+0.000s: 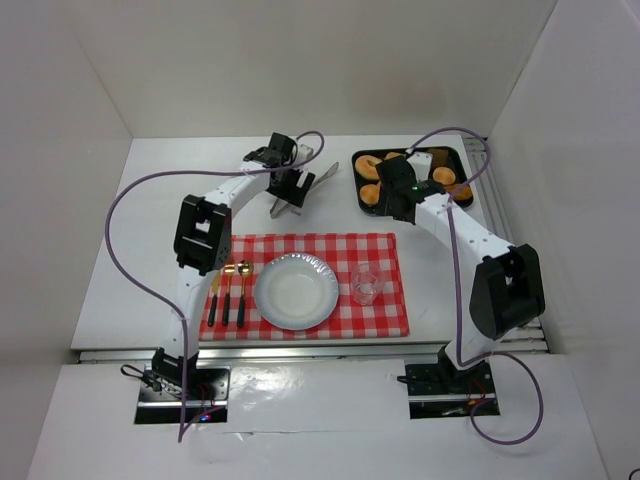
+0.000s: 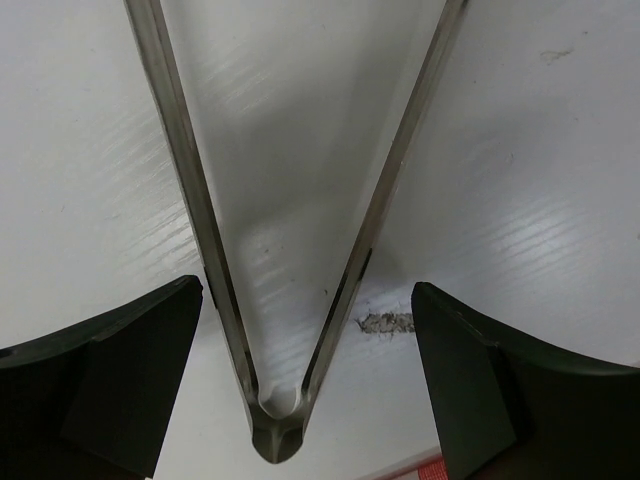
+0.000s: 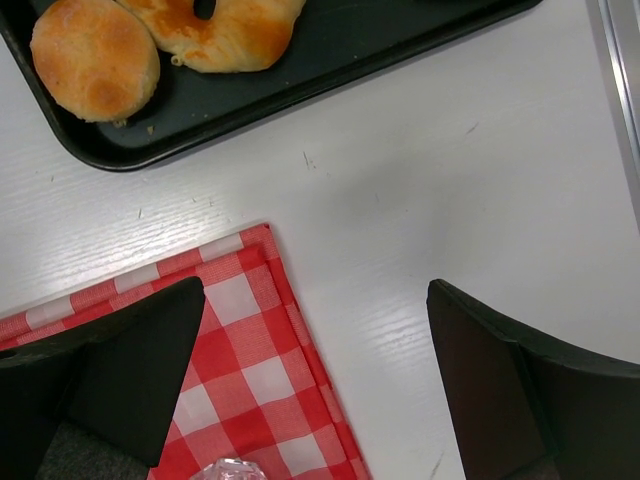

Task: Place the bread

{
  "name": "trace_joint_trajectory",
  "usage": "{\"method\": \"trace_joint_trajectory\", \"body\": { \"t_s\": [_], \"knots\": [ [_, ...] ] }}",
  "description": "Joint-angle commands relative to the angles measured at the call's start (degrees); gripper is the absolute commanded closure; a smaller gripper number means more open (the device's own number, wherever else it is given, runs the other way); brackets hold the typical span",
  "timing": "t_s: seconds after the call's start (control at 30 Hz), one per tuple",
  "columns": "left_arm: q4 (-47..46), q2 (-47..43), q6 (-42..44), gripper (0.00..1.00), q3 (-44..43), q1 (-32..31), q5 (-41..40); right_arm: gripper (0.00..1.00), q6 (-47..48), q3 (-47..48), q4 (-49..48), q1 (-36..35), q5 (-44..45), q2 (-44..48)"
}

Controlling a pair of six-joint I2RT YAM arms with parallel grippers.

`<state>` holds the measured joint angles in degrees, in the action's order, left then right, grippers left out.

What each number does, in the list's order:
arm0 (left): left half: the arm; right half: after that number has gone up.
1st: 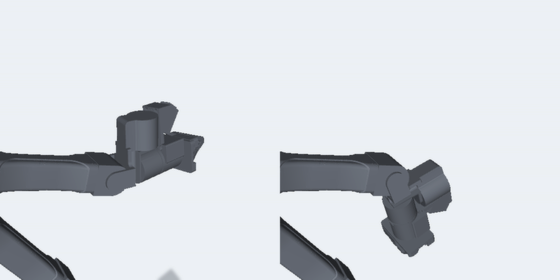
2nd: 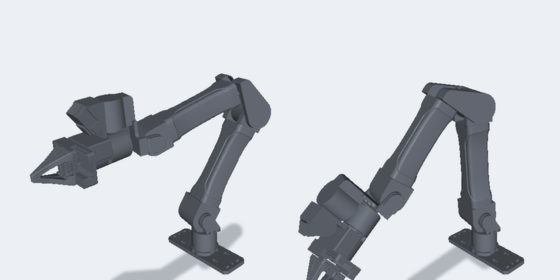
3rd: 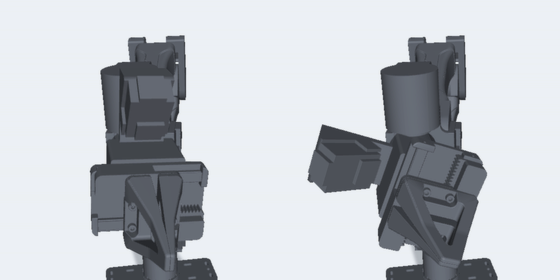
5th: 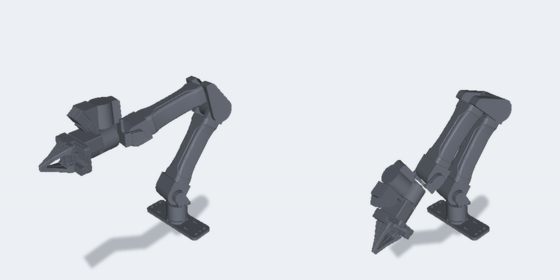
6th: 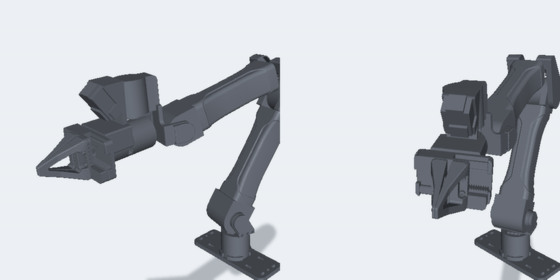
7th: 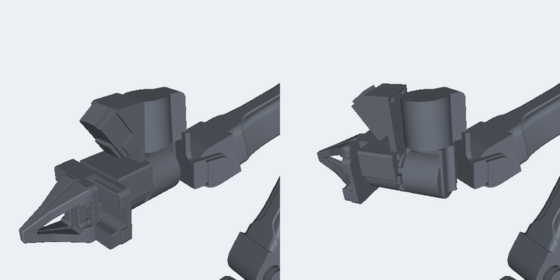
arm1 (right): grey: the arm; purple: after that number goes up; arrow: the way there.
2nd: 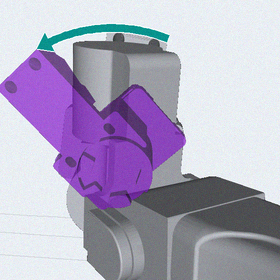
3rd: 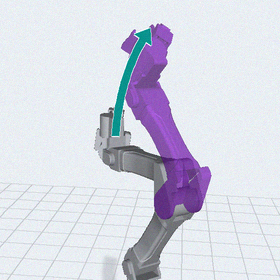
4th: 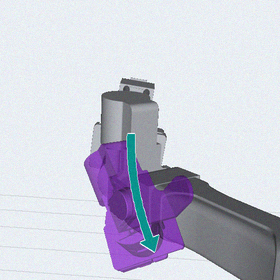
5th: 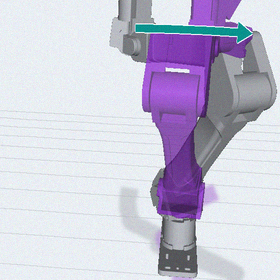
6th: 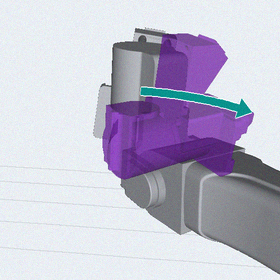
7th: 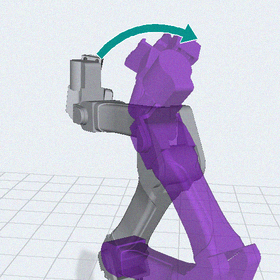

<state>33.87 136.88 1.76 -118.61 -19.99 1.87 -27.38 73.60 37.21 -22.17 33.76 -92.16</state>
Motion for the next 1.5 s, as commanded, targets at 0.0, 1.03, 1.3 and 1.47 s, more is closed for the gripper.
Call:
{"method": "trace_joint_trajectory", "body": {
  "t_s": [0.0, 1.03, 1.3, 1.47],
  "knots": [
    [-1.08, 1.28, 2.02, 0.00, -3.73, -0.23, 1.38, 0.01, -0.57, 2.42, 1.81, -0.77, 2.28, 0.49],
    [-7.06, 0.08, -3.87, 0.49, -5.32, 1.97, 4.64, 0.01, -0.57, 2.50, 2.34, -1.29, 4.91, -1.09],
    [-4.08, -12.06, -4.48, 0.49, 0.91, 1.97, 6.21, 0.01, 0.04, 4.18, 3.48, -1.29, 6.93, 1.98],
    [-0.83, -18.75, -5.71, 0.50, 4.34, -1.79, 10.26, 0.01, 0.57, 6.03, 3.48, 1.60, 5.54, 5.04]
  ]
}}
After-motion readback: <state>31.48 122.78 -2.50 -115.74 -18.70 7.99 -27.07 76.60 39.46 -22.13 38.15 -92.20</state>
